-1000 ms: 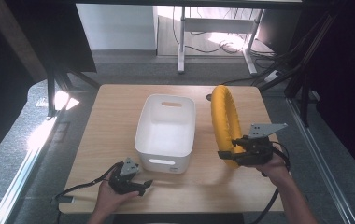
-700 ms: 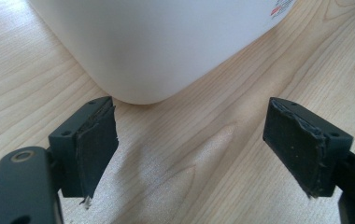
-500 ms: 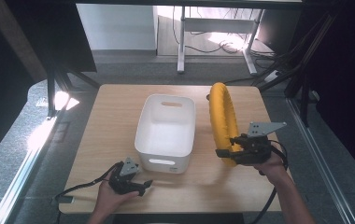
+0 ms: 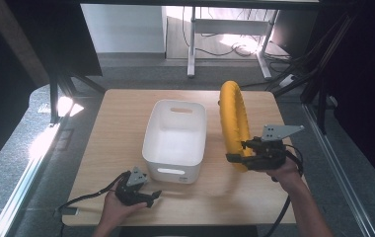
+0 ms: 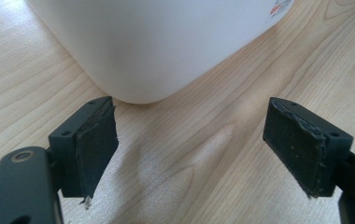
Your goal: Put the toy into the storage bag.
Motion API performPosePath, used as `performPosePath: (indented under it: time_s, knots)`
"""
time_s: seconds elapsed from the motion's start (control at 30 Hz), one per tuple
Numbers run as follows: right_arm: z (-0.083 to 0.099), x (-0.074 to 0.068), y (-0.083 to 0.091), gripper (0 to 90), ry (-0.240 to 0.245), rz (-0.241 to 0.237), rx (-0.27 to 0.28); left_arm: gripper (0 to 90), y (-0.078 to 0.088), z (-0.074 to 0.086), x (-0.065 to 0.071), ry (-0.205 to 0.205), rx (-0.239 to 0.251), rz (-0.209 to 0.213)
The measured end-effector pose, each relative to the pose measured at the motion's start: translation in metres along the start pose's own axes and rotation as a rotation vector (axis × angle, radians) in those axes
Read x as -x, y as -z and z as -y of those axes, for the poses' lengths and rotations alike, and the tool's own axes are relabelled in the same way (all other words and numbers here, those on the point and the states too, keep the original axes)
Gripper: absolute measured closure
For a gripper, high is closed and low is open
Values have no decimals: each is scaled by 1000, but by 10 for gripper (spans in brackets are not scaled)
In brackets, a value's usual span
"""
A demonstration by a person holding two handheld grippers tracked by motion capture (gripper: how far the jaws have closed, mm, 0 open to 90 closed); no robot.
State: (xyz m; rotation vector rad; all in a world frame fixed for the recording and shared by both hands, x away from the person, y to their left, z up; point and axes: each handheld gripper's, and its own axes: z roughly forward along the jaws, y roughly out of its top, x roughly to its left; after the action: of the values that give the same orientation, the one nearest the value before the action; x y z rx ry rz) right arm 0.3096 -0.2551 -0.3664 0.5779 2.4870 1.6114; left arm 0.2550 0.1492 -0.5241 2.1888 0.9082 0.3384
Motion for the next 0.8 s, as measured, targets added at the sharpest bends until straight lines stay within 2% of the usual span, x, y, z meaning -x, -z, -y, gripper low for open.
performPosePath:
  time_s: [0.8]
  knots:
    - [-28, 0, -4, 511, 31, -16, 51, 179, -1, 0, 0, -3, -8, 5]
